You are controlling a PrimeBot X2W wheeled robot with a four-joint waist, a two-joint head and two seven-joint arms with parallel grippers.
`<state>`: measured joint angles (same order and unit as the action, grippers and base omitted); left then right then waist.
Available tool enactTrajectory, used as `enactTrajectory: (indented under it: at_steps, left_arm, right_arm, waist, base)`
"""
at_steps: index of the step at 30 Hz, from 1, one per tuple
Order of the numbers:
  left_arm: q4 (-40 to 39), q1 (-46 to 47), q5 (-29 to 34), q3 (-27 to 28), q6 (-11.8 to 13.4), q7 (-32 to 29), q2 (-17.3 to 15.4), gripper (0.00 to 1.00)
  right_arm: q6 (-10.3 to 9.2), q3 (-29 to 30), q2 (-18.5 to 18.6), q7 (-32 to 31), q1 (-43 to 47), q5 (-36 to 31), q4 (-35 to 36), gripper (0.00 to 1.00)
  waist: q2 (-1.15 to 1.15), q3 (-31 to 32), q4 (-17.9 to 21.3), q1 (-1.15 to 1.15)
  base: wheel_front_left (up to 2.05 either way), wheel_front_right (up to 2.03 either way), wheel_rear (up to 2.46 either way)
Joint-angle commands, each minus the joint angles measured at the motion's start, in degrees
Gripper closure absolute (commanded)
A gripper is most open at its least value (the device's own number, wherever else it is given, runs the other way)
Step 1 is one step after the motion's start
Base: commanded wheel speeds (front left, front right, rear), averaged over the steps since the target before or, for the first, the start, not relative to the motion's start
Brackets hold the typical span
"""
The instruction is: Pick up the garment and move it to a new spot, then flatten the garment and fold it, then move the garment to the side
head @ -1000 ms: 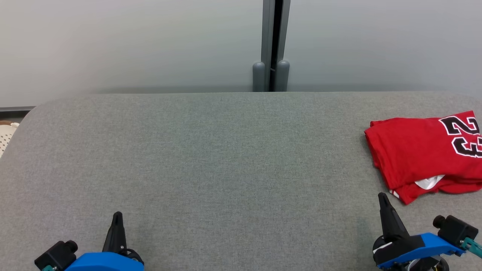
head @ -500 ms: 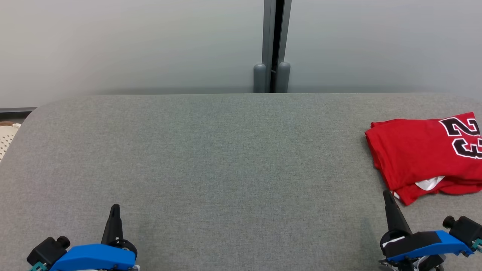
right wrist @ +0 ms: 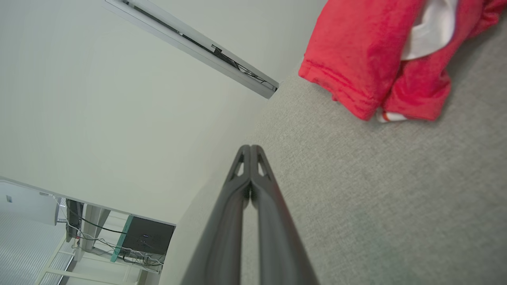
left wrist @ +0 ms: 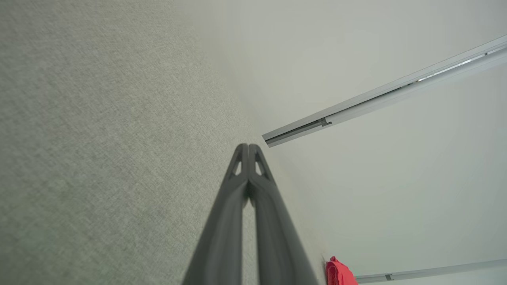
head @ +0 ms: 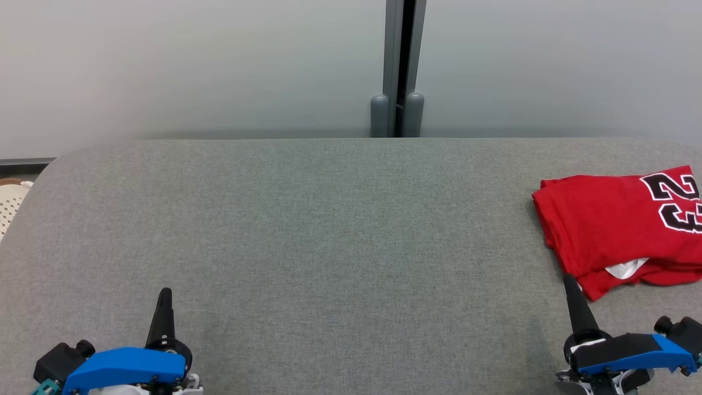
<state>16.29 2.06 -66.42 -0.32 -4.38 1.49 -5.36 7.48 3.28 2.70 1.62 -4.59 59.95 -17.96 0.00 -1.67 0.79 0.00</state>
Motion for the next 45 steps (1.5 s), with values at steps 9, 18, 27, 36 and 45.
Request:
enactTrajectory:
  at_steps: [9,18,27,36,45]
  left_arm:
    - [-1.04,1.91,-4.91,1.6,-0.79,-1.55,0.3,1.0]
    - [-1.3,2.41,-8.89,2.73,-1.31,-2.84,0.74,1.0]
    - [-1.54,2.92,-12.57,3.63,-1.75,-3.98,1.09,1.0]
    - [-1.75,3.33,-15.99,4.58,-2.15,-5.1,1.42,1.0]
    - [-1.94,3.67,-19.23,5.33,-2.48,-6.05,1.77,1.0]
  right_arm:
    - [0.02,0.73,0.22,-1.53,-1.45,6.18,1.38,1.0]
    - [0.02,1.26,0.23,-2.76,-1.57,11.12,1.93,1.0]
    - [0.02,1.72,0.25,-4.02,-1.71,15.79,2.39,1.0]
    - [0.02,2.14,0.26,-5.08,-1.75,20.1,2.84,1.0]
    - [0.02,2.51,0.27,-6.22,-1.75,24.07,3.28,1.0]
  waist:
    - [0.0,0.2,-0.1,0.0]
    - [0.0,0.4,-0.21,0.0]
    - [0.0,0.6,-0.31,0.0]
    - [0.0,0.8,-0.42,0.0]
    - [0.0,1.0,-0.53,0.0]
  base:
    - [0.0,0.0,0.0]
    - [0.0,0.0,0.0]
    - [0.0,0.0,0.0]
    - [0.0,0.0,0.0]
    - [0.0,0.0,0.0]
